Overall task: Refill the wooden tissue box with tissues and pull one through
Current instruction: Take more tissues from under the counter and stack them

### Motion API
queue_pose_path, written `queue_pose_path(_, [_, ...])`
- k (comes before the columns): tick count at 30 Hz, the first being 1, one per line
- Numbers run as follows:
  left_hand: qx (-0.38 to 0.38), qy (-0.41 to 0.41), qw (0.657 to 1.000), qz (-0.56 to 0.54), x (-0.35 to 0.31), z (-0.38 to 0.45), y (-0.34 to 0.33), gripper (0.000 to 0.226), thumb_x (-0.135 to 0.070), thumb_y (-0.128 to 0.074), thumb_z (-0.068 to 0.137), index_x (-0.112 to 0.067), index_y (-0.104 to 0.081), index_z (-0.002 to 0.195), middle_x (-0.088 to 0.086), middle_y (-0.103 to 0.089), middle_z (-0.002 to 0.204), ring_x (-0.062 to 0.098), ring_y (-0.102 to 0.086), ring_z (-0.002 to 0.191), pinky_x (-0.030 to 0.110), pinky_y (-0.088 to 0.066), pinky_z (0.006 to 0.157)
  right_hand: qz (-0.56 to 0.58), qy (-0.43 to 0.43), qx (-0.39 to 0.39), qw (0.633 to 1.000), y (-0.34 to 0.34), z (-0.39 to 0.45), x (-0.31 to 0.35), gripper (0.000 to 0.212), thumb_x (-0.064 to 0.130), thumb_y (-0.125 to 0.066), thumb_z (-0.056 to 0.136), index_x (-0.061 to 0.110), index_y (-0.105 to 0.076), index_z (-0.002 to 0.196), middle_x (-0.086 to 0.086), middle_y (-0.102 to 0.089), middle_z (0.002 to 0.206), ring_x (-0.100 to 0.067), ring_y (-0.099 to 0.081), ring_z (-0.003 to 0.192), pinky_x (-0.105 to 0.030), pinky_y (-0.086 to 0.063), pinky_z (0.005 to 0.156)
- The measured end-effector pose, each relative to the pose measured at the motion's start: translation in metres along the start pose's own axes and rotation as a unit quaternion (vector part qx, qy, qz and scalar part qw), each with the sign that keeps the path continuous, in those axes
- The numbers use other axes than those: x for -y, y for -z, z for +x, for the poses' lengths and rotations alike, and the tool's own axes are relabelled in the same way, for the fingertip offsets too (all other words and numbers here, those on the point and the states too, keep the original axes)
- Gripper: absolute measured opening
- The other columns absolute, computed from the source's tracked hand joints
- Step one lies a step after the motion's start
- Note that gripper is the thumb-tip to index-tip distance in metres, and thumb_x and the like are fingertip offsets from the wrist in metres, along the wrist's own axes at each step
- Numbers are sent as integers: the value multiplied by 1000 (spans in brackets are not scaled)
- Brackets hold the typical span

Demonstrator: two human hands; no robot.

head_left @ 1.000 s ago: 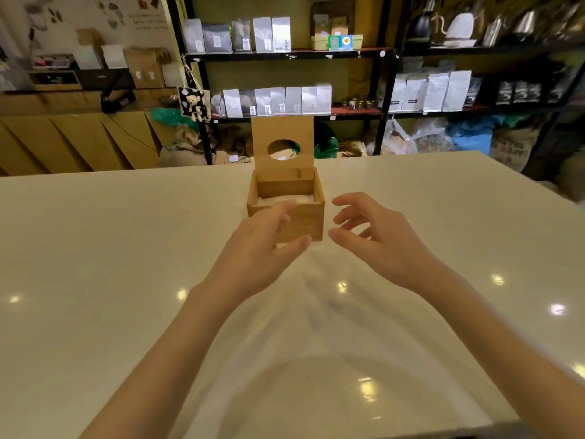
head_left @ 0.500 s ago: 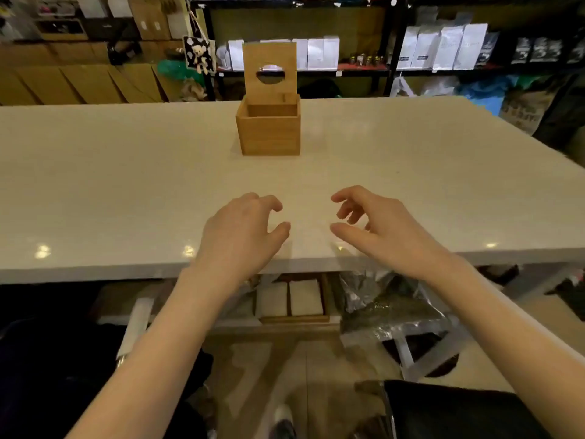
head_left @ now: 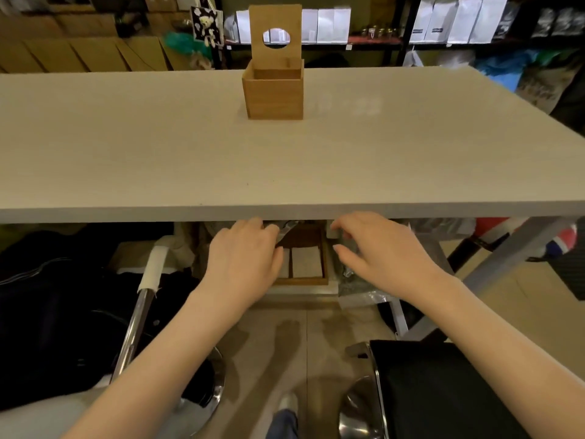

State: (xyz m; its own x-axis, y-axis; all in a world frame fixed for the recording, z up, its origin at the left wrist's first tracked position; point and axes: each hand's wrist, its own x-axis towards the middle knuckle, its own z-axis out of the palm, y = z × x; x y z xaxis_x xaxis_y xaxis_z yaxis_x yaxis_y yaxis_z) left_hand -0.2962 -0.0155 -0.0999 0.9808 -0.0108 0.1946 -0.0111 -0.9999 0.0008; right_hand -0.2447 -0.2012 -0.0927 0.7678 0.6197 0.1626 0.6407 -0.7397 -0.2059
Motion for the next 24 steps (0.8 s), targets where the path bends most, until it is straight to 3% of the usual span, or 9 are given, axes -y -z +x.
queue_pose_path(3, [31, 4, 999, 8, 5, -2, -27, 35, -35, -38, 93, -18, -52, 121, 2, -59, 111, 21, -57, 100, 28, -38, 65, -5, -11, 17, 1000, -22, -1, -3, 39, 31, -42, 94, 20, -44, 131, 2, -57, 119, -16, -51, 110, -29, -44, 80])
queue_pose_path(8, [81, 27, 996, 23, 17, 10, -93, 33, -24, -46, 91, -11, -54, 121, 10, -61, 117, 29, -57, 108, 39, -48, 80, -31, -47, 22, 998, -88, 19, -21, 39, 29, -45, 92, 17, -45, 130, -2, -57, 124, -20, -49, 115, -31, -42, 89])
queue_pose_path(12, [135, 18, 990, 41, 24, 30, -169, 50, -12, -47, 90, -10, -34, 138, 13, -46, 138, 30, -43, 127, 39, -40, 99, -47, -88, 28, 995, -158, 43, -42, 43, 26, -52, 89, 13, -47, 130, -7, -57, 127, -25, -50, 119, -38, -41, 98])
queue_pose_path(17, [166, -1, 983, 77, 36, 61, -254, 53, -9, -42, 91, -6, -25, 141, 17, -38, 142, 33, -36, 132, 41, -36, 102, -36, -90, 18, 995, -248, 73, -80, 37, 18, -67, 78, 8, -62, 114, -12, -67, 104, -32, -62, 101, -39, -52, 81])
queue_pose_path(21, [193, -9, 978, 73, 49, 92, -314, 52, -9, -33, 95, -6, -15, 145, 18, -25, 149, 32, -28, 136, 40, -31, 107, -20, -87, 60, 994, -308, 106, -113, 45, 25, -44, 94, 13, -39, 136, -9, -48, 135, -27, -41, 126, -35, -34, 99])
queue_pose_path(24, [201, -21, 978, 52, 60, 116, -368, 50, -9, -25, 97, -7, -13, 146, 15, -19, 153, 30, -23, 140, 37, -30, 109, -21, -74, 128, 989, -343, 131, -134, 50, 26, -39, 96, 13, -26, 143, -7, -33, 148, -24, -29, 136, -33, -24, 108])
